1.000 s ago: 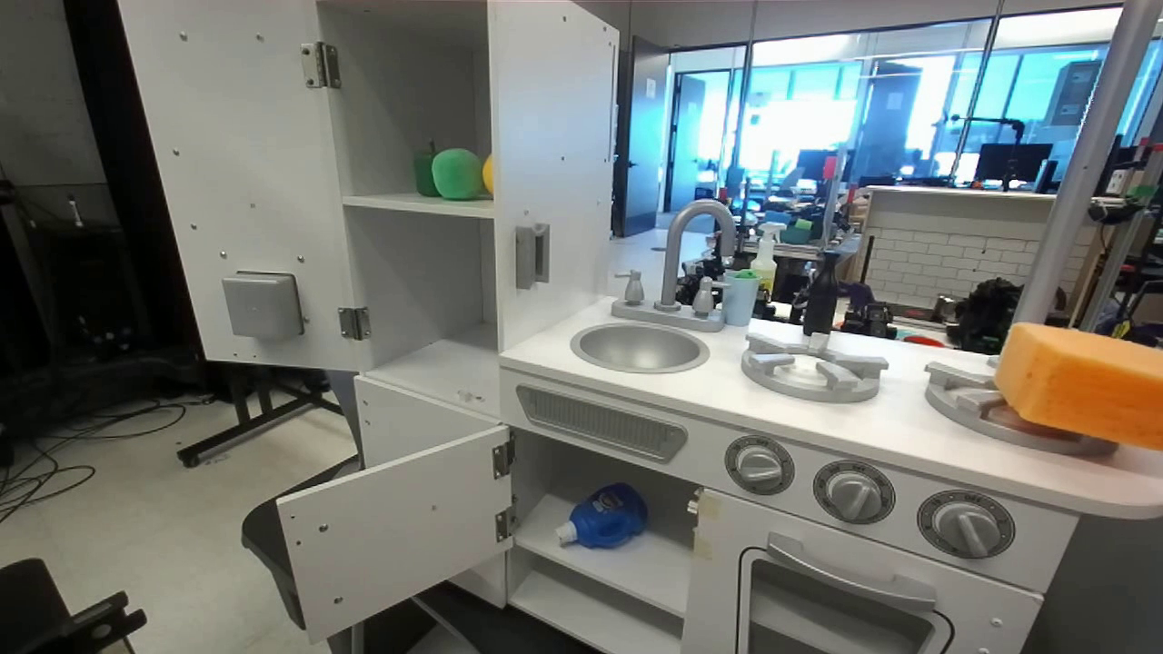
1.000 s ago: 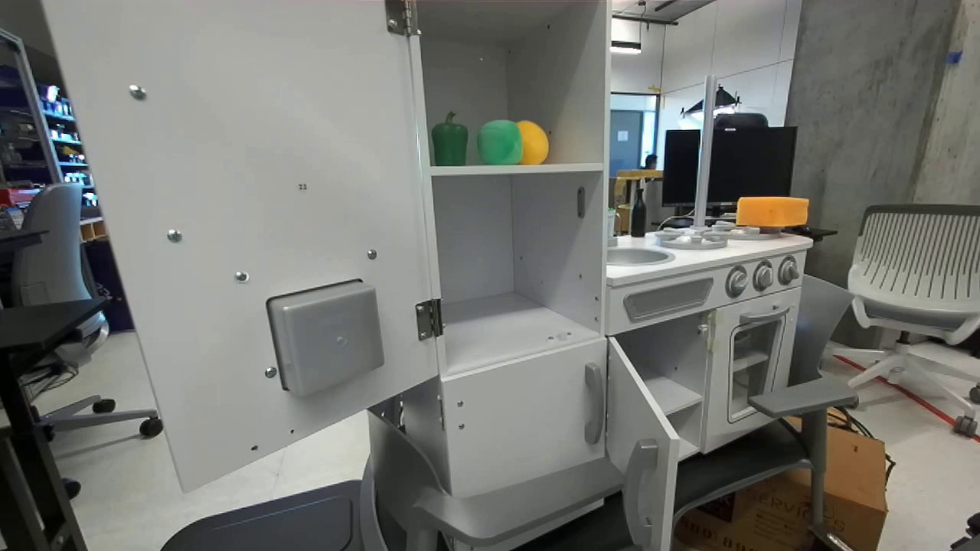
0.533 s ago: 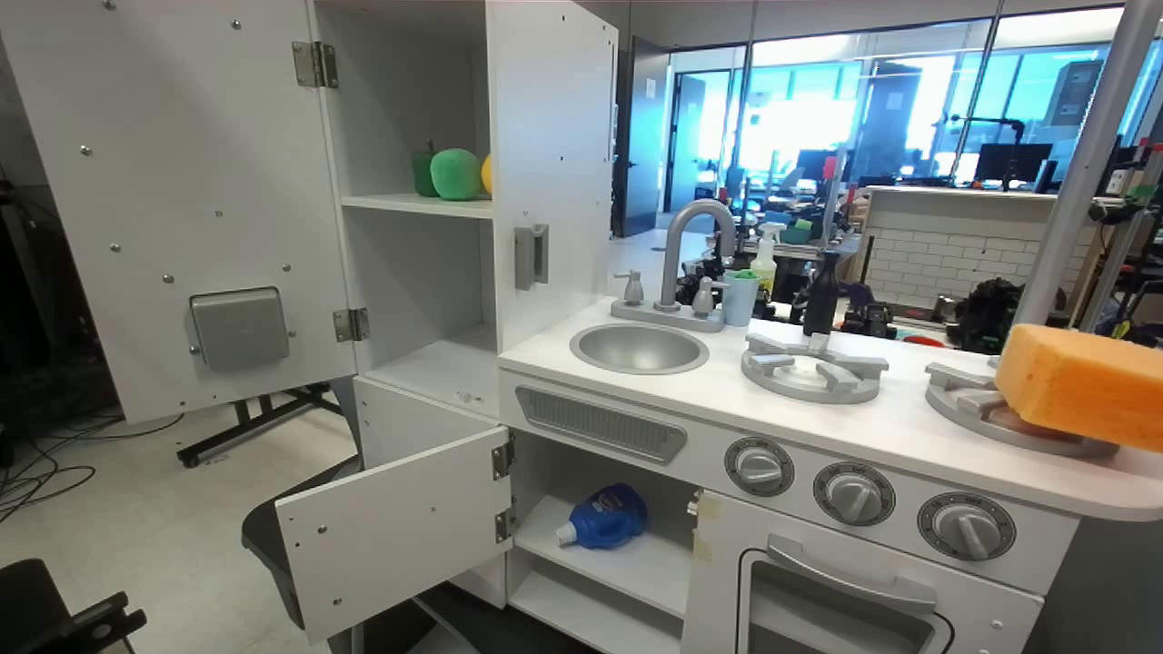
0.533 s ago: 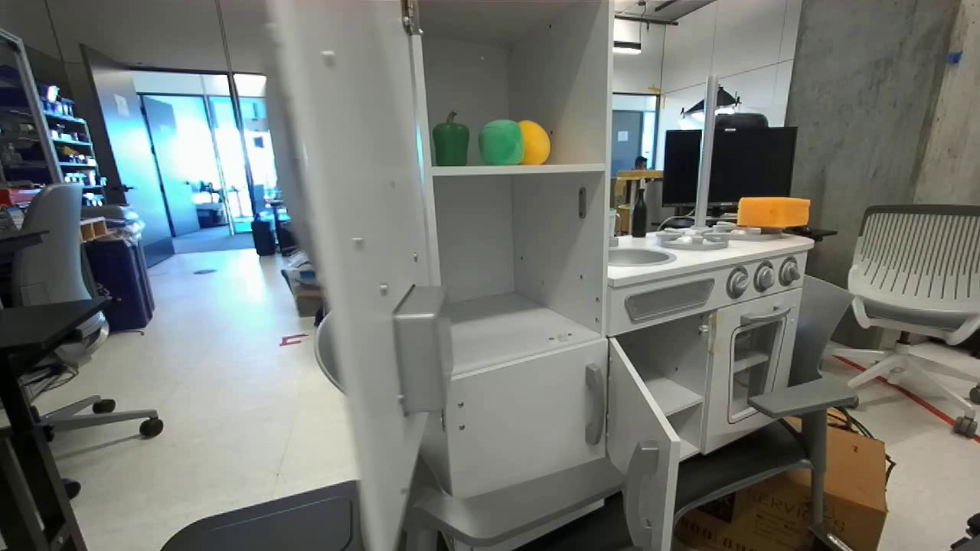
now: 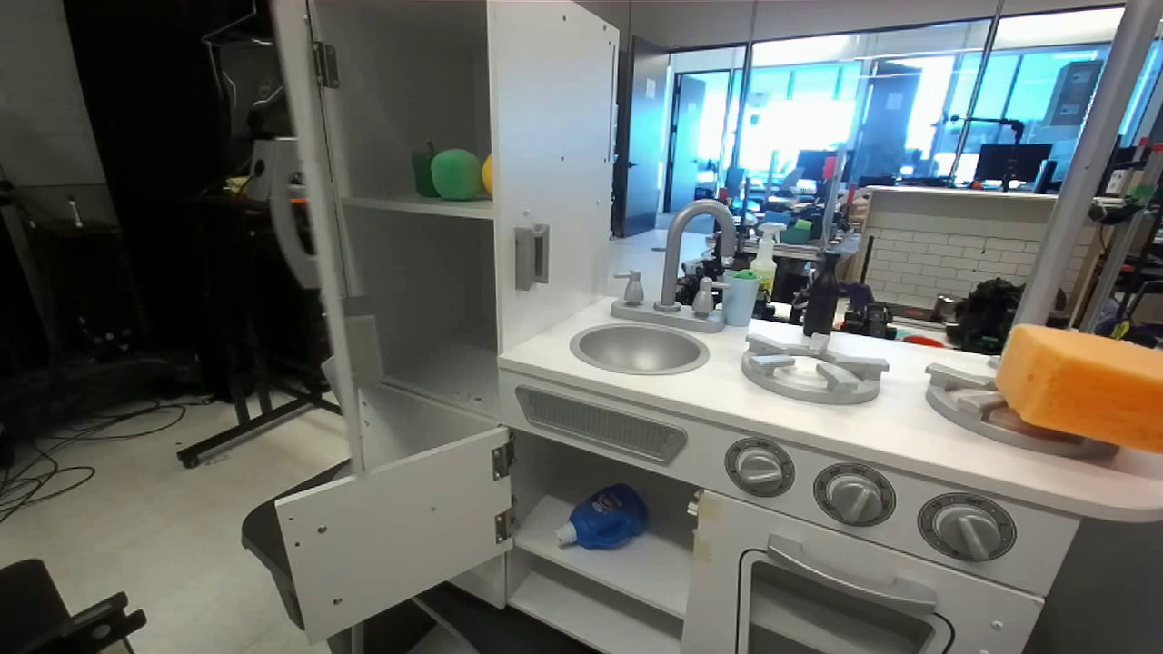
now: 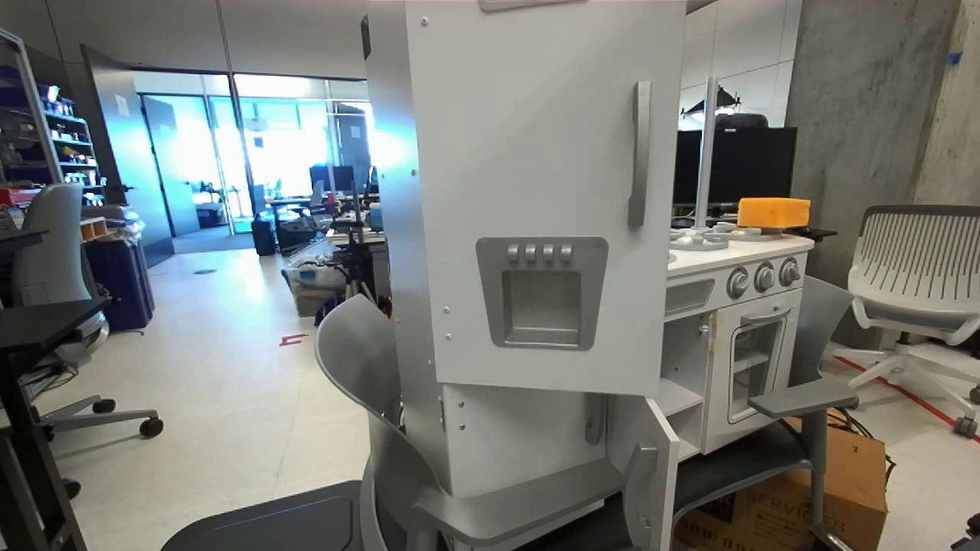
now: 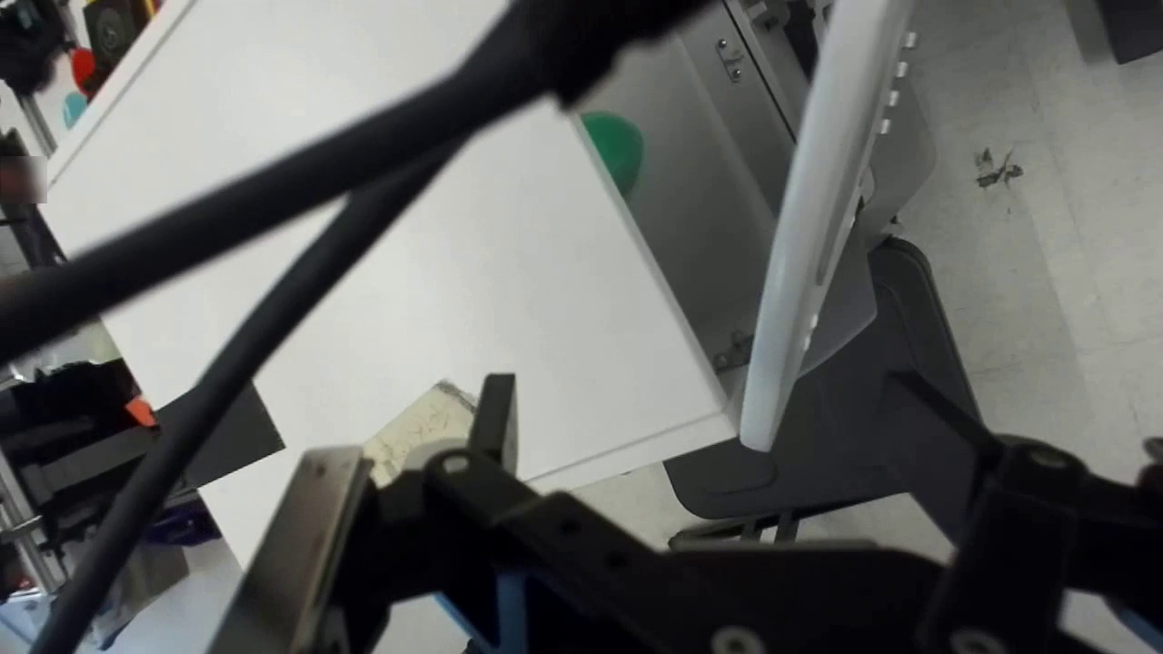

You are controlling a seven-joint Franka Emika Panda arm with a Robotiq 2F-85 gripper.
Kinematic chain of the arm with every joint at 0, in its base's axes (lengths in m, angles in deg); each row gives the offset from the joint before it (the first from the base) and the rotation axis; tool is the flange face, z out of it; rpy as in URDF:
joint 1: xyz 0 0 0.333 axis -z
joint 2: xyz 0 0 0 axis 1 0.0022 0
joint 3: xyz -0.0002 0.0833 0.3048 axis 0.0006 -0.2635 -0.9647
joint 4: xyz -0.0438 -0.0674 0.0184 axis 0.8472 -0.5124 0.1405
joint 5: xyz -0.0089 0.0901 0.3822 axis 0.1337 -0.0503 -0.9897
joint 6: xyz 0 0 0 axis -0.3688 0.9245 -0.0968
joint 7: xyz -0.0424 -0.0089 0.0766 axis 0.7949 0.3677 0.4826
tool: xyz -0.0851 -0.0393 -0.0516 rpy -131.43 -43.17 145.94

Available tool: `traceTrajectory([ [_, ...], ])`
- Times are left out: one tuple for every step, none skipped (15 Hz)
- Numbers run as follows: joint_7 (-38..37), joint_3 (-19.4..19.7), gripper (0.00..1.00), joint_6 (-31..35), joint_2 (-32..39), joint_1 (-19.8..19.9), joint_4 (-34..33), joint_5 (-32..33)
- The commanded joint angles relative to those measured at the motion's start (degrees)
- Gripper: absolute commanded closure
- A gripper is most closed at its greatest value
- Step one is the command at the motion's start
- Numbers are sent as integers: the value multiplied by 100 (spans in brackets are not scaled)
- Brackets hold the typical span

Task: Put the green objects into the cupboard then close the cupboard.

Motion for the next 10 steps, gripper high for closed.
traceTrajectory([
  [493, 217, 0, -198, 41, 2, -486, -149],
  [576, 255, 0, -231, 29, 6, -574, -174],
  [680, 281, 0, -327, -2, 26, -648, -231],
  [920, 327, 0, -616, -98, 68, -658, -262],
  [1109, 372, 0, -886, -162, 85, -712, -270],
  [1313, 428, 0, -1234, -266, 101, -772, -257],
  [1528, 479, 0, -1556, -338, 139, -849, -254],
  [1677, 516, 0, -1875, -432, 161, -931, -254],
  [1777, 560, 0, -2165, -511, 148, -991, -217],
  [1898, 592, 0, -2433, -569, 147, -1032, -196],
])
